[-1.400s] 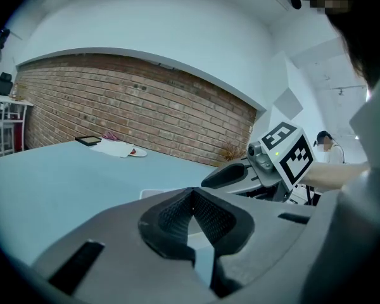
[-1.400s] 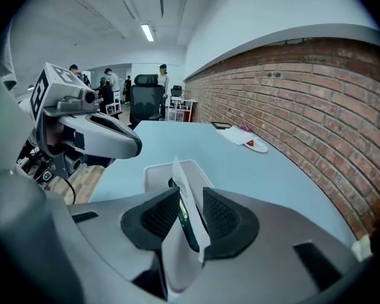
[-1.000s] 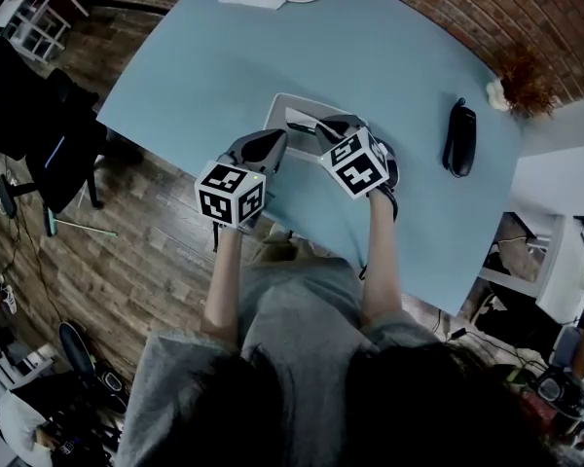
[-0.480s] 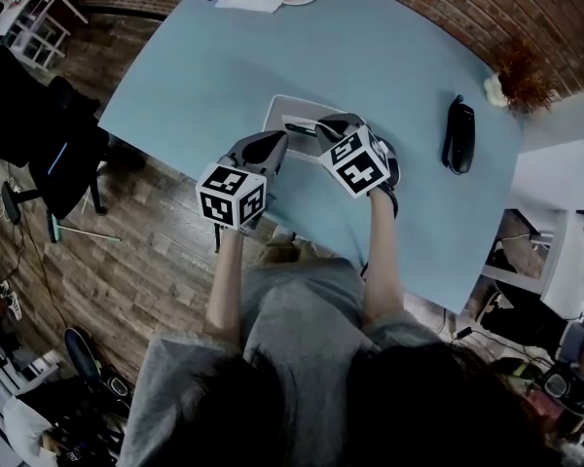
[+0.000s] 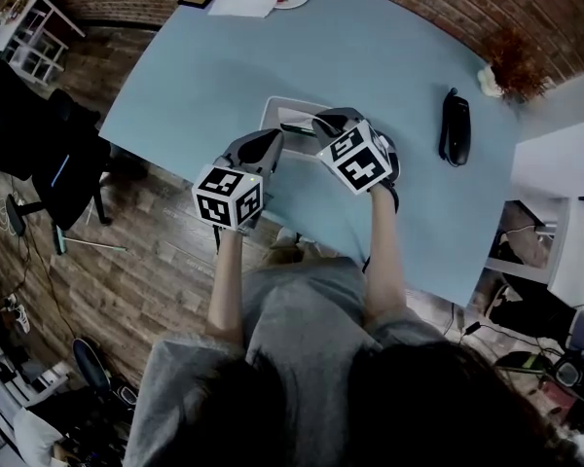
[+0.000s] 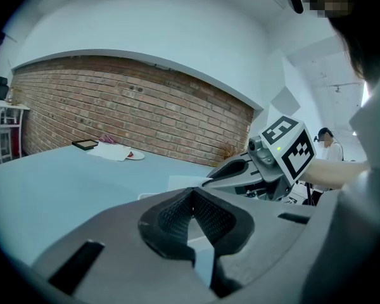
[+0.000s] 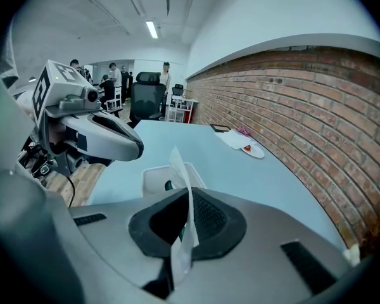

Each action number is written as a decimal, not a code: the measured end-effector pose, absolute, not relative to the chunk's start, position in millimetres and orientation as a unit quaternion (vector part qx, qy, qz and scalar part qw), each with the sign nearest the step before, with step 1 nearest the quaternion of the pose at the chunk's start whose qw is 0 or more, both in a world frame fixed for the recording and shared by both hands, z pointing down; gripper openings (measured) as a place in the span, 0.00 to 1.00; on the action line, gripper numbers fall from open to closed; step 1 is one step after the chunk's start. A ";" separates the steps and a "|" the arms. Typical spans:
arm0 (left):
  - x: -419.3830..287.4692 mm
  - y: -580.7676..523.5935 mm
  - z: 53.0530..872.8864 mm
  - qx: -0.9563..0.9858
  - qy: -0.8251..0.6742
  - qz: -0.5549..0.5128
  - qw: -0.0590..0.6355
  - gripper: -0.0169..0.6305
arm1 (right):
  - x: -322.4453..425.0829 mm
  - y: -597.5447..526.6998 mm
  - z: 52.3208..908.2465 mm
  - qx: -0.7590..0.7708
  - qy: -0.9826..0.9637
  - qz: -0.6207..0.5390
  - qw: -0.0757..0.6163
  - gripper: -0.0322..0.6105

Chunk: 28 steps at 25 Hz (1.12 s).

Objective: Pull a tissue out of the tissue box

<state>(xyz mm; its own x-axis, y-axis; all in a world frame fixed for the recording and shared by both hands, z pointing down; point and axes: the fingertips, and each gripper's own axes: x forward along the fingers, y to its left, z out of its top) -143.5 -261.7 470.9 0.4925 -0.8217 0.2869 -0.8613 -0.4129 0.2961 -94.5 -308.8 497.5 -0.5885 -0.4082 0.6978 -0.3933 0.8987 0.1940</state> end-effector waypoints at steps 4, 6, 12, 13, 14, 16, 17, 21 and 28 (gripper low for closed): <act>-144.0 -261.4 465.6 0.841 -0.501 0.047 0.199 0.03 | -91.3 -311.0 480.7 0.238 -0.898 -0.009 0.370 0.05; -142.6 -260.7 462.6 0.843 -0.500 0.046 0.195 0.03 | -88.0 -310.5 475.2 0.243 -0.899 -0.009 0.364 0.05; -134.1 -257.7 450.2 0.852 -0.489 0.046 0.179 0.03 | -81.1 -304.3 460.3 0.254 -0.902 -0.016 0.350 0.05; -133.2 -256.8 448.4 0.853 -0.488 0.045 0.176 0.03 | -80.3 -303.1 457.3 0.256 -0.902 -0.017 0.347 0.05; -132.6 -256.2 446.4 0.854 -0.488 0.045 0.173 0.03 | -79.3 -302.2 454.2 0.258 -0.903 -0.019 0.344 0.05; -131.1 -255.4 441.9 0.856 -0.487 0.043 0.168 0.03 | -76.5 -300.8 448.5 0.262 -0.903 -0.023 0.341 0.05; -130.2 -255.1 439.3 0.857 -0.486 0.042 0.166 0.03 | -75.0 -300.0 446.1 0.263 -0.903 -0.024 0.339 0.05; -125.5 -251.8 430.2 0.861 -0.483 0.038 0.156 0.03 | -69.1 -295.0 440.0 0.269 -0.903 -0.024 0.334 0.05; -120.0 -246.9 418.5 0.866 -0.477 0.037 0.145 0.03 | -63.9 -287.6 431.2 0.280 -0.903 -0.025 0.325 0.05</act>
